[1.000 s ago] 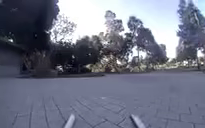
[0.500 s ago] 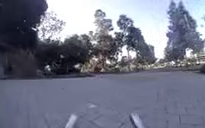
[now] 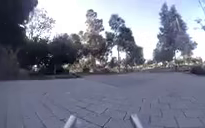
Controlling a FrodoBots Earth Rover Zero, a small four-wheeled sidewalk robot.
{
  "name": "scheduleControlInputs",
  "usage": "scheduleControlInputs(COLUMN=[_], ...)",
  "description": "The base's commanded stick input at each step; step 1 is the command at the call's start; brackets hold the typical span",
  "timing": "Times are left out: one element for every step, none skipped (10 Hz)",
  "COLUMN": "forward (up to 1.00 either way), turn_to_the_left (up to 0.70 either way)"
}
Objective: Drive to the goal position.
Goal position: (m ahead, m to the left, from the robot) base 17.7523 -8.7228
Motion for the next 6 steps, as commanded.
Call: scheduleControlInputs(forward=[1.00,1.00,1.00,1.00,1.00,1.00], turn_to_the_left=[-0.27,-0.27,-0.27,-0.27,-0.27,-0.27])
